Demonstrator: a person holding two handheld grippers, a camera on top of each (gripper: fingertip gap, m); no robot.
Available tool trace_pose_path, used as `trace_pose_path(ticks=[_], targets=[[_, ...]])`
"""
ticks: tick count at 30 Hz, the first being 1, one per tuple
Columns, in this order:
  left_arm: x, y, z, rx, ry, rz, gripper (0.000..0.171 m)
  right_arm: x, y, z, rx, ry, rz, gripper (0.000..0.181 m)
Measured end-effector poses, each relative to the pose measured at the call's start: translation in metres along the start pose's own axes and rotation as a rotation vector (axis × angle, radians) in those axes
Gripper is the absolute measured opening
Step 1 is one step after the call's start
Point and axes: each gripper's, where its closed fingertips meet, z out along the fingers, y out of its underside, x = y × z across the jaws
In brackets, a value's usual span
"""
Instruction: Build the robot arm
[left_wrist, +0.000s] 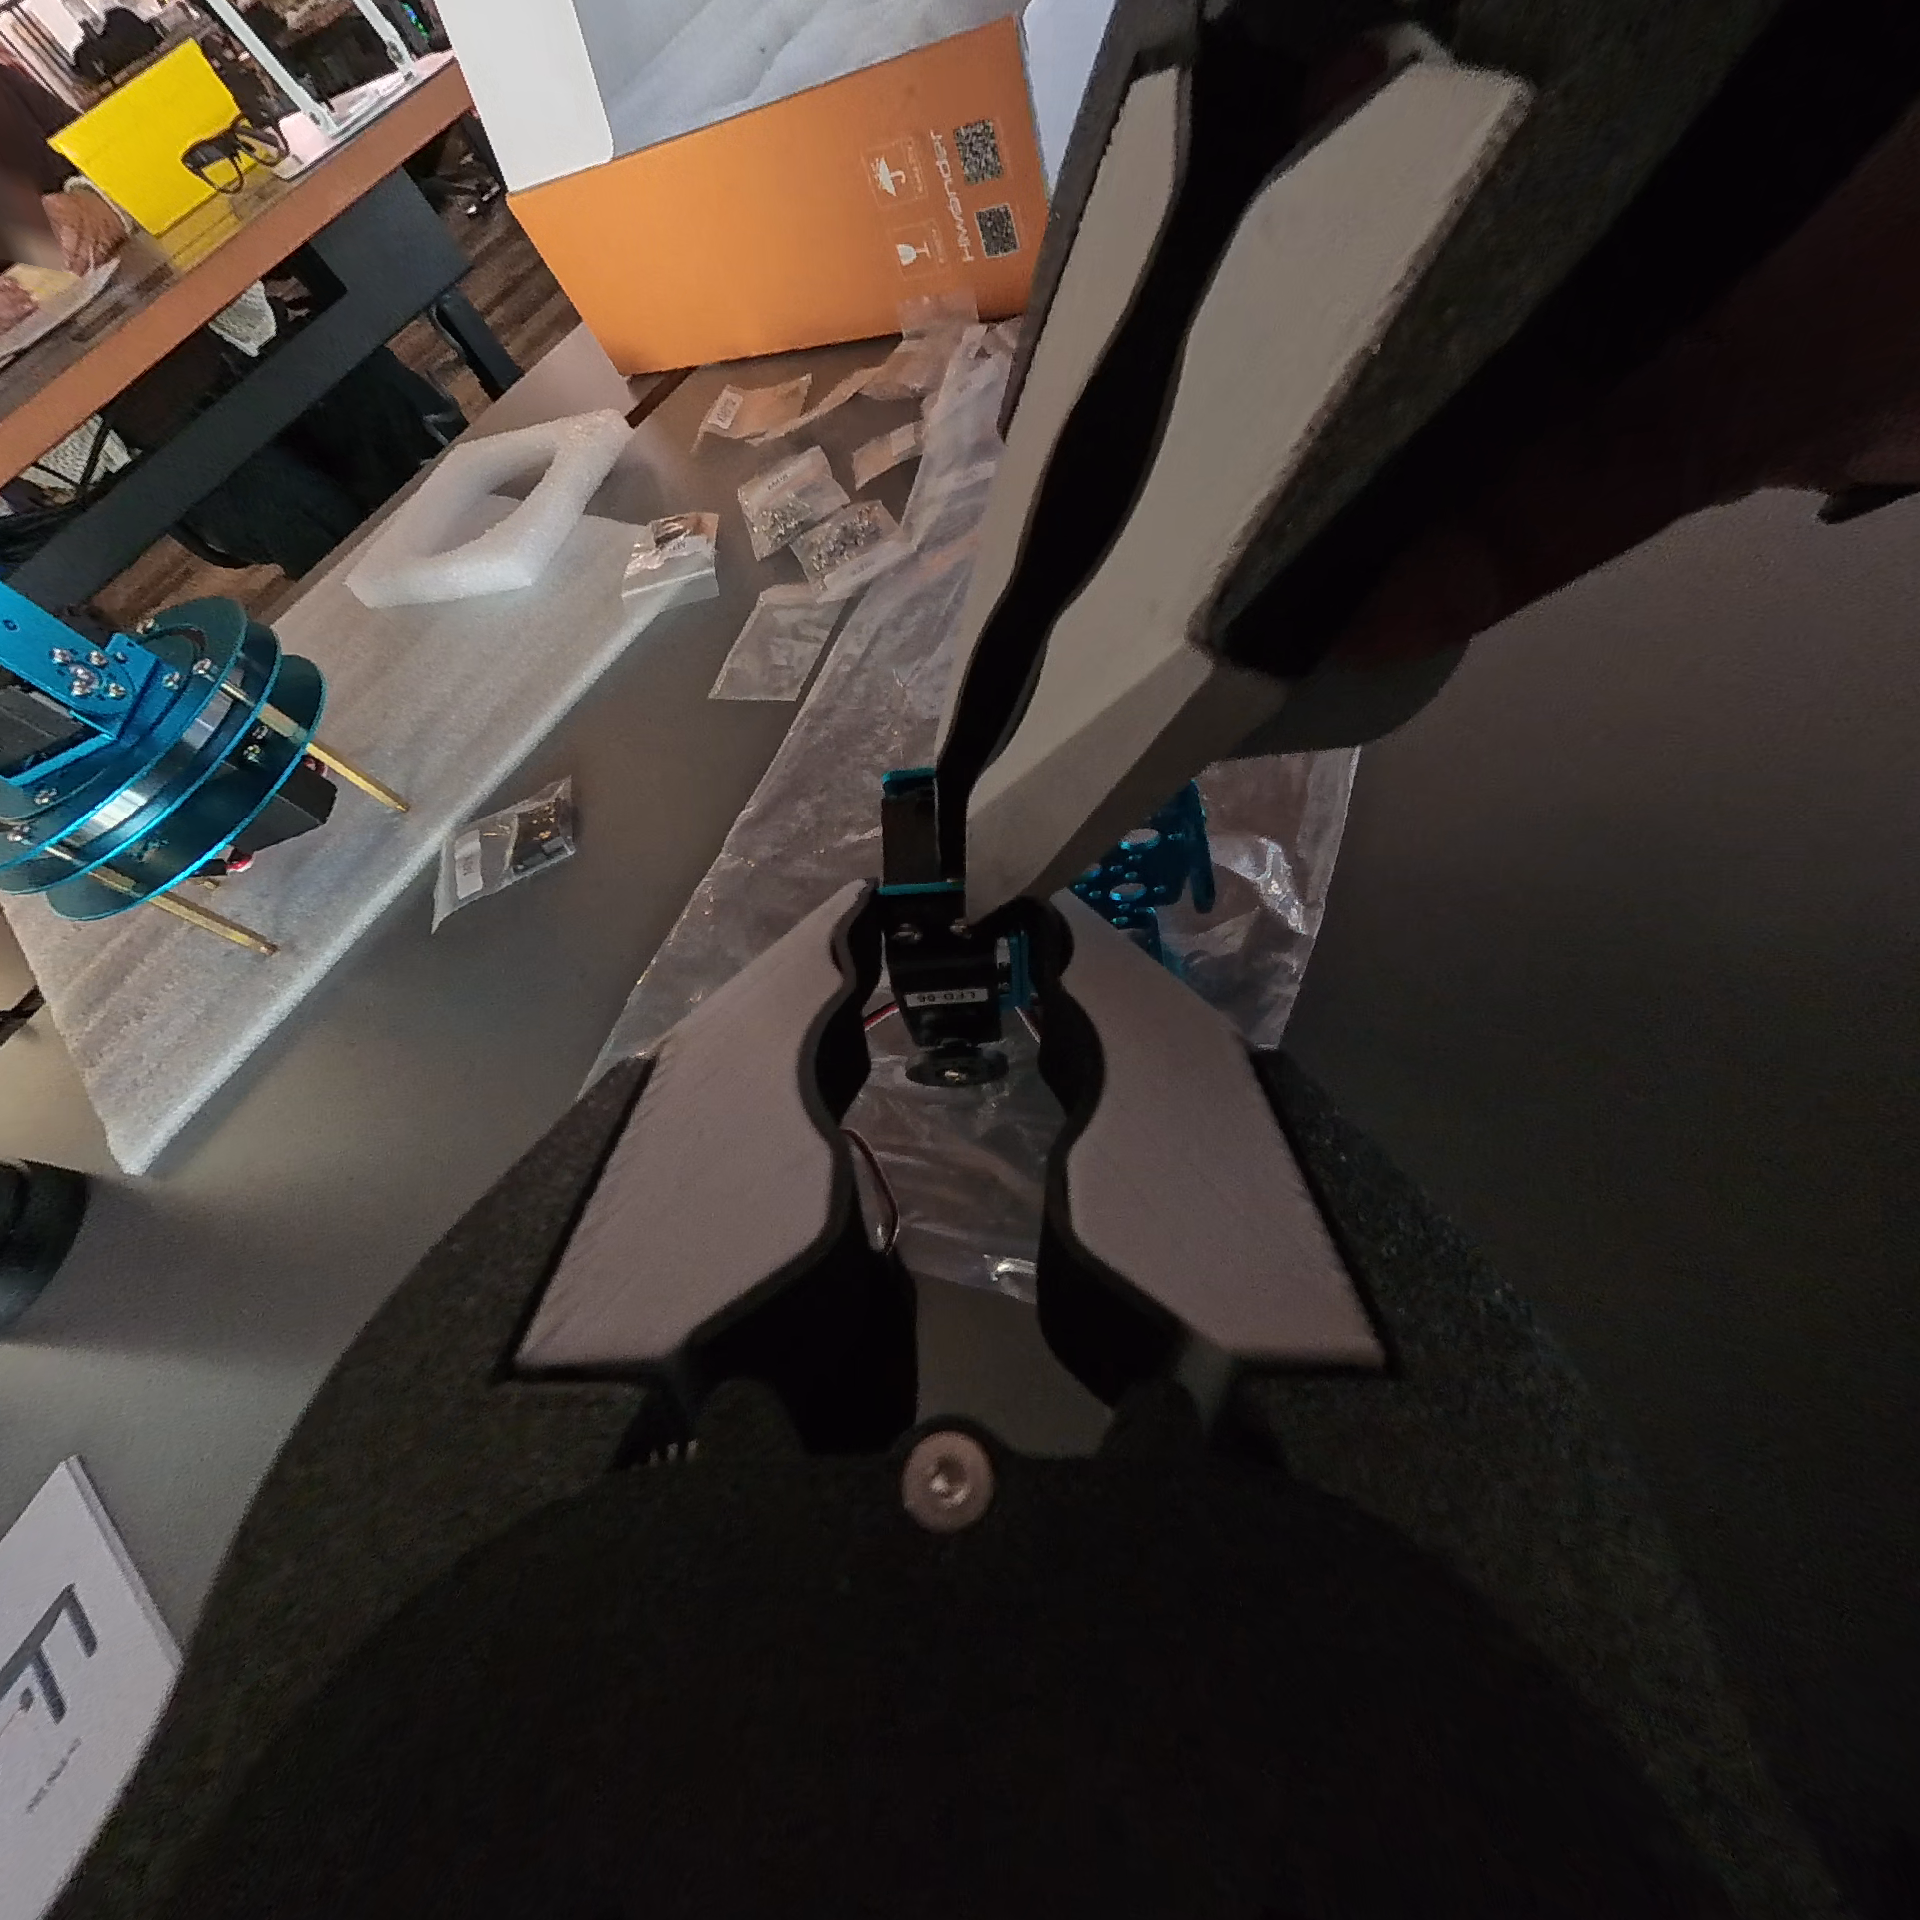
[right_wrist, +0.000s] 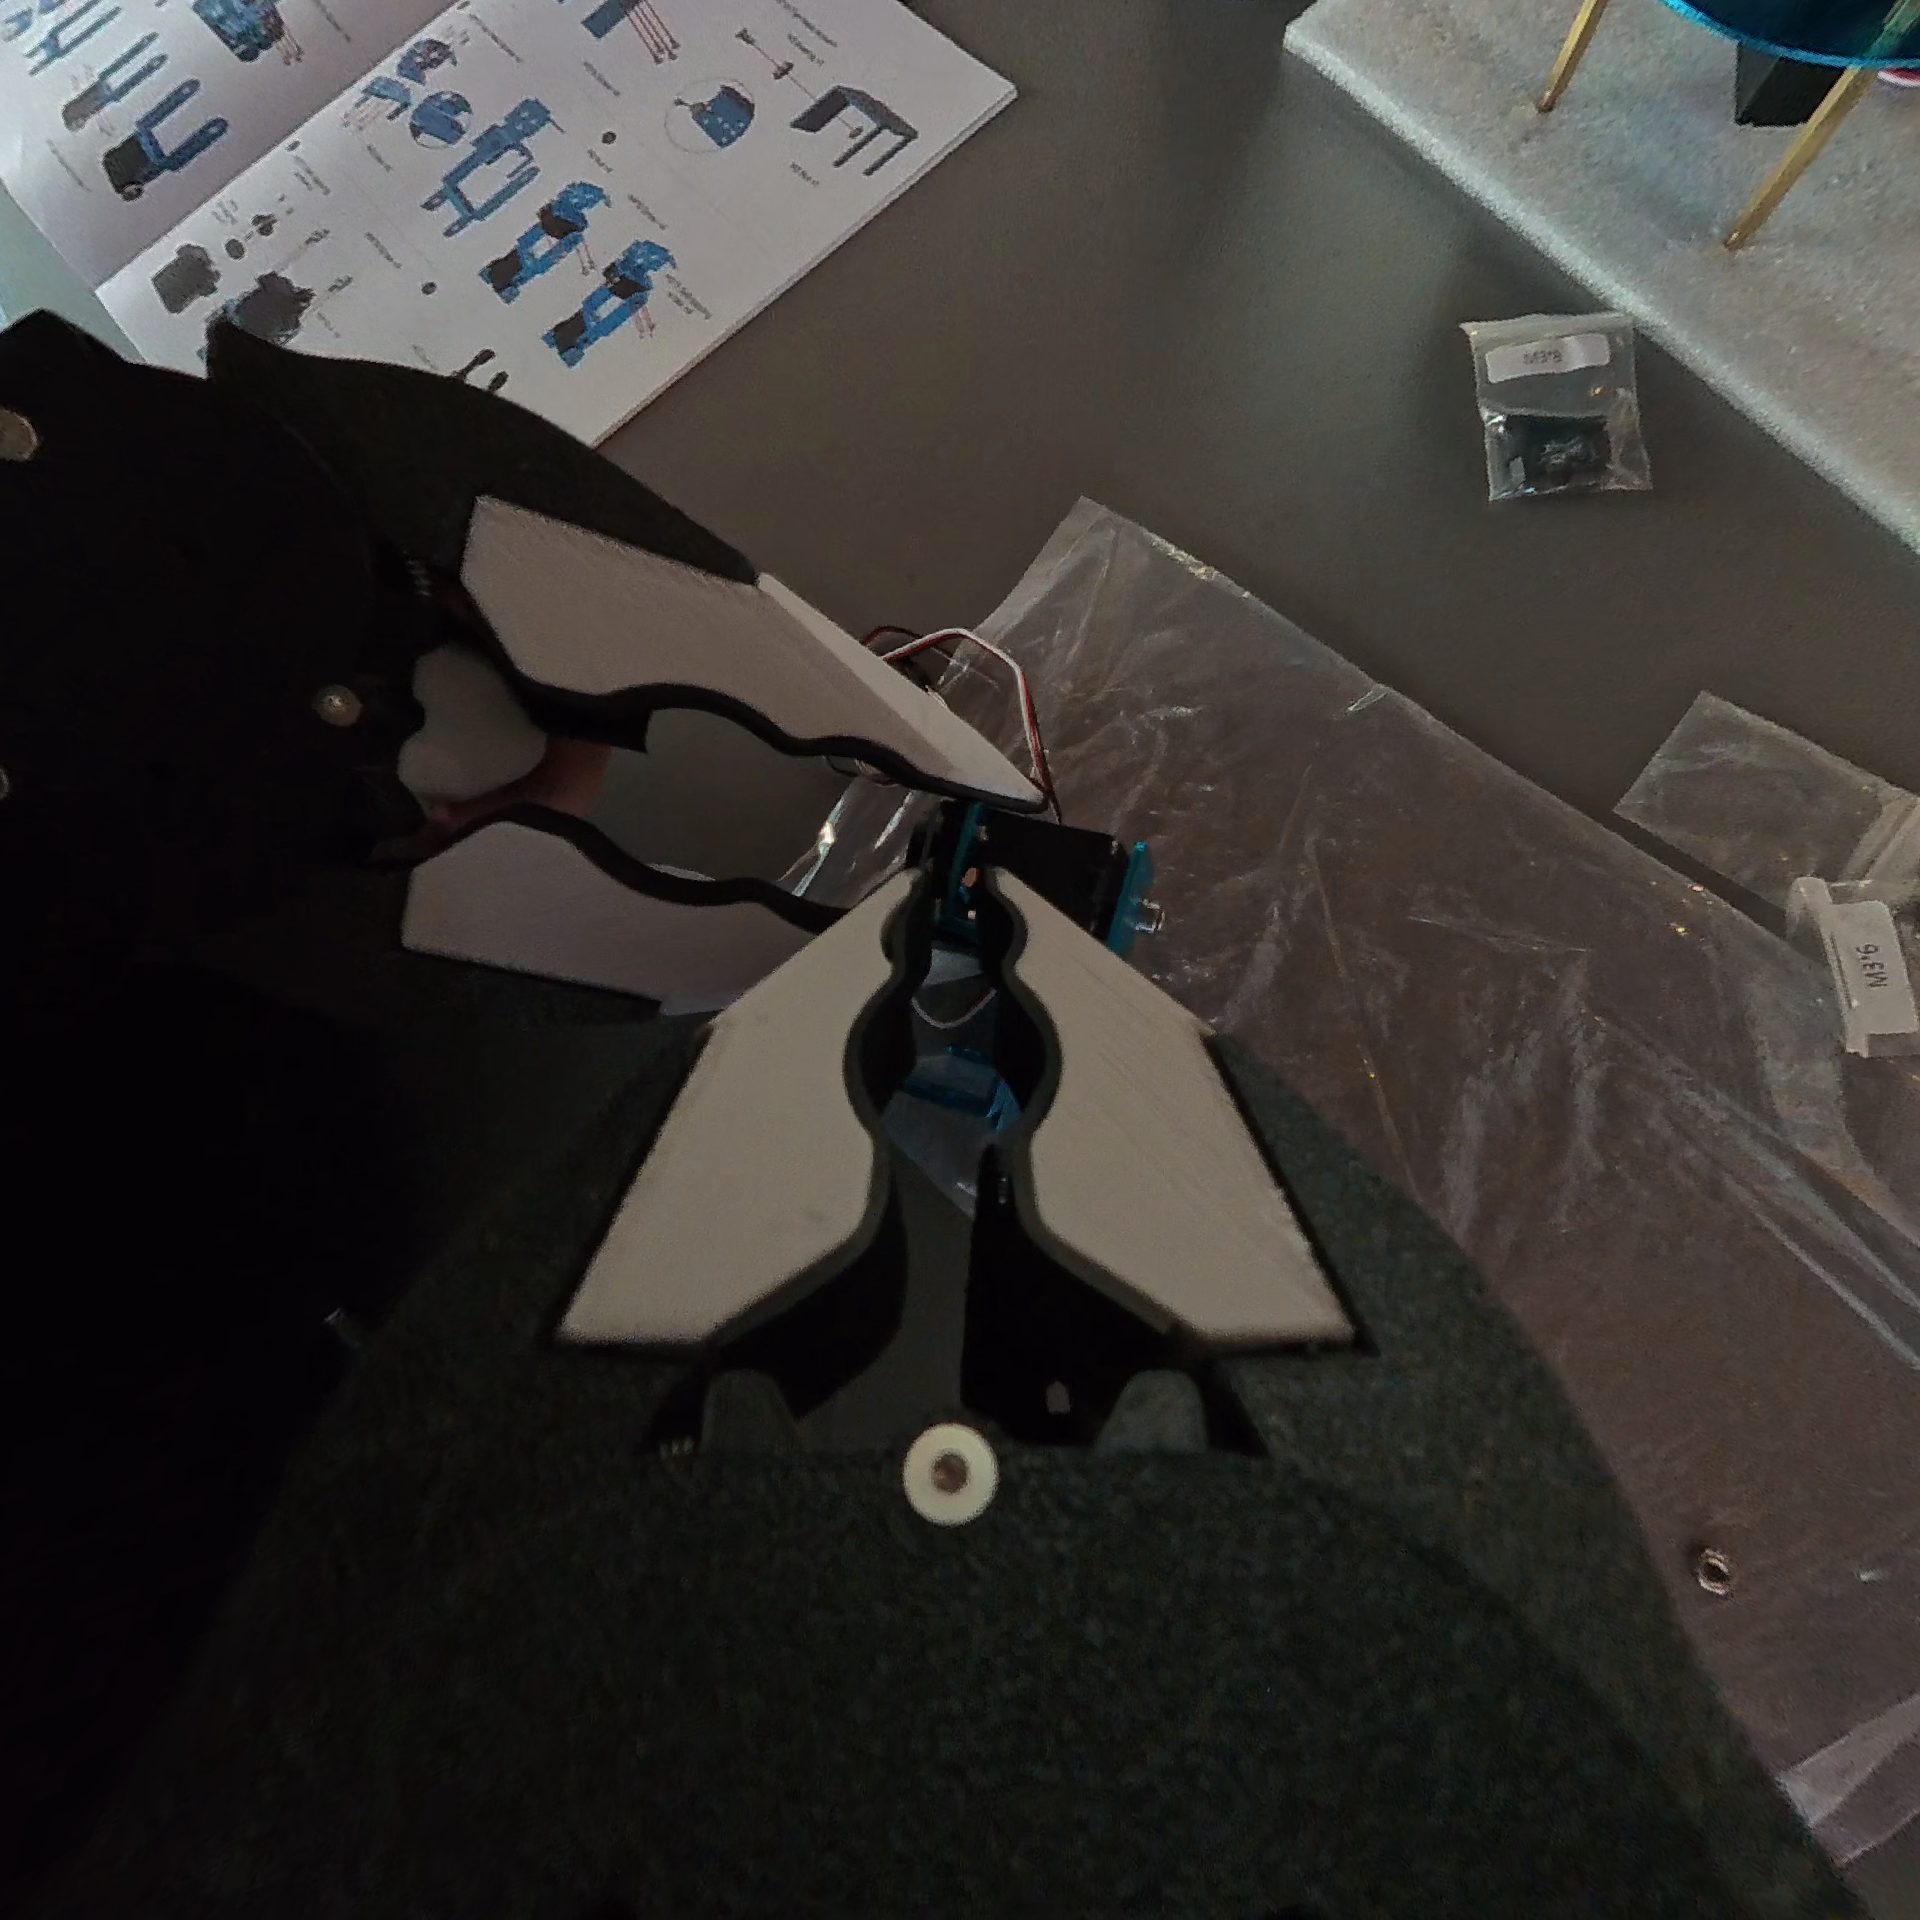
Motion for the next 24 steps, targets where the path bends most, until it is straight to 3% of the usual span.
trace_pose_path(ticks=[6,10,16,19,24], targets=[[0.000,0.001,0.001,0.008,0.029,-0.010,0.026,0.001,0.000,0.000,0.045,-0.058,0.037,0.004],[0.003,0.001,0.002,0.015,0.167,-0.033,0.027,0.002,-0.002,-0.001,0.092,-0.153,0.059,0.006],[0.007,0.001,0.006,0.001,0.440,0.075,0.027,0.026,-0.006,-0.014,0.150,-0.305,-0.278,0.009],[0.007,0.002,0.009,0.011,0.544,0.107,0.027,0.023,-0.006,-0.007,0.127,-0.562,-0.139,0.022],[0.009,0.002,0.011,0.065,0.604,0.108,0.028,0.032,-0.002,0.008,0.085,-0.649,-0.009,0.038]])
